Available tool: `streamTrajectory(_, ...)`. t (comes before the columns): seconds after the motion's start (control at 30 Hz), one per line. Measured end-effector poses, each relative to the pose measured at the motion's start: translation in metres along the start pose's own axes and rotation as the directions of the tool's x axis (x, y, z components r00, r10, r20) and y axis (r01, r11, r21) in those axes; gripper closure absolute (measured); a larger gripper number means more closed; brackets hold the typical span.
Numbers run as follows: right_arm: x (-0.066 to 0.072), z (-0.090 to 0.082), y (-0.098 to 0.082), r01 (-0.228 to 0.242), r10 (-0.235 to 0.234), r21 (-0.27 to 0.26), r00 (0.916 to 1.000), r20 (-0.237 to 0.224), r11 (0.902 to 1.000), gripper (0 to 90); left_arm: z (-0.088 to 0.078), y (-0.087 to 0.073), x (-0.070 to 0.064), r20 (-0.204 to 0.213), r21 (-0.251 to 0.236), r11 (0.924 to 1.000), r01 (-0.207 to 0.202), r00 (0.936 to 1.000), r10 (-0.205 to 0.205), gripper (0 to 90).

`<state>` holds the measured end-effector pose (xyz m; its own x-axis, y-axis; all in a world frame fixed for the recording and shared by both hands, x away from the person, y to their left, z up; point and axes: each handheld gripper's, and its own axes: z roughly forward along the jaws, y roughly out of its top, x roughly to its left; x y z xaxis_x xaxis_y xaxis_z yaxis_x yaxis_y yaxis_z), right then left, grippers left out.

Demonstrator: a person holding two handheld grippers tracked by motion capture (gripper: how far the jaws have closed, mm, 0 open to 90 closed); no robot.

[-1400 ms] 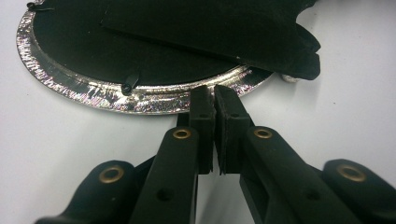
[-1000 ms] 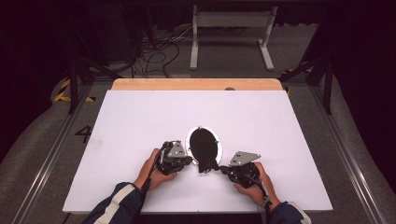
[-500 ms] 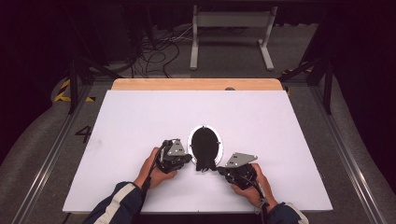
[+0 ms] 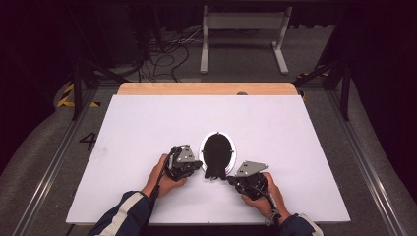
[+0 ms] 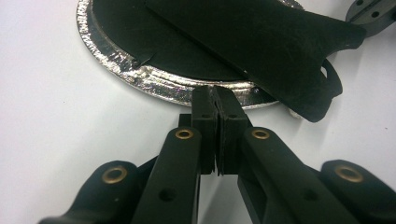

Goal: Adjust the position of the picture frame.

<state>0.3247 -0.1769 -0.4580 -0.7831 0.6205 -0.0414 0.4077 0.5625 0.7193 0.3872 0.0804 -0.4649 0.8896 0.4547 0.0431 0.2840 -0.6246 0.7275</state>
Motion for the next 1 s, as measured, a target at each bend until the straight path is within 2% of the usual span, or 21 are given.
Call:
streamTrajectory(0.27, 0.000, 0.000, -0.001, 0.003, -0.004, -0.008, 1.0000, -0.004, 1.0000, 90.0, 0.000, 0.000, -0.001, -0.007, 0.003, 1.0000, -0.006, 1.0000, 0.006, 87.9)
streamTrajectory(0.4, -0.001, 0.000, -0.002, -0.001, 0.001, -0.009, 1.0000, 0.003, 1.0000, 86.6, -0.001, 0.000, -0.001, 0.002, -0.001, 1.0000, 0.000, 1.0000, 0.000, 87.4)
streamTrajectory(0.47, -0.002, -0.001, -0.001, -0.015, 0.015, -0.008, 0.9999, -0.007, 0.9999, 84.9, -0.001, 0.001, -0.003, 0.012, -0.009, 0.9999, -0.014, 0.9998, 0.015, 86.6)
streamTrajectory(0.57, -0.004, -0.001, -0.002, -0.019, 0.019, -0.007, 0.9997, -0.015, 0.9998, 83.3, -0.003, 0.003, -0.006, 0.006, 0.000, 0.9991, -0.042, 0.9991, 0.042, 86.7)
streamTrajectory(0.67, -0.004, -0.003, -0.001, -0.018, 0.018, -0.006, 0.9997, -0.019, 0.9998, 82.2, -0.006, 0.003, -0.005, 0.003, -0.009, 0.9991, -0.042, 0.9991, 0.042, 85.8)
streamTrajectory(0.73, -0.004, -0.005, 0.000, -0.018, 0.018, -0.015, 0.9996, -0.022, 0.9997, 81.6, -0.013, 0.003, -0.005, 0.008, -0.030, 0.9990, -0.034, 0.9994, 0.034, 84.4)
streamTrajectory(0.83, -0.005, -0.008, 0.001, -0.017, 0.017, -0.024, 0.9995, -0.025, 0.9996, 80.5, -0.024, 0.004, -0.007, 0.000, -0.048, 0.9974, -0.054, 0.9985, 0.054, 82.2)
streamTrajectory(0.87, -0.005, -0.009, 0.001, -0.022, 0.021, -0.029, 0.9994, -0.029, 0.9994, 79.9, -0.030, 0.005, -0.007, -0.008, -0.055, 0.9960, -0.070, 0.9976, 0.069, 81.7)
streamTrajectory(1.0, -0.008, -0.015, 0.002, -0.028, 0.026, -0.051, 0.9988, -0.042, 0.9983, 78.5, -0.057, 0.005, -0.007, -0.040, -0.110, 0.9913, -0.072, 0.9969, 0.068, 79.1)
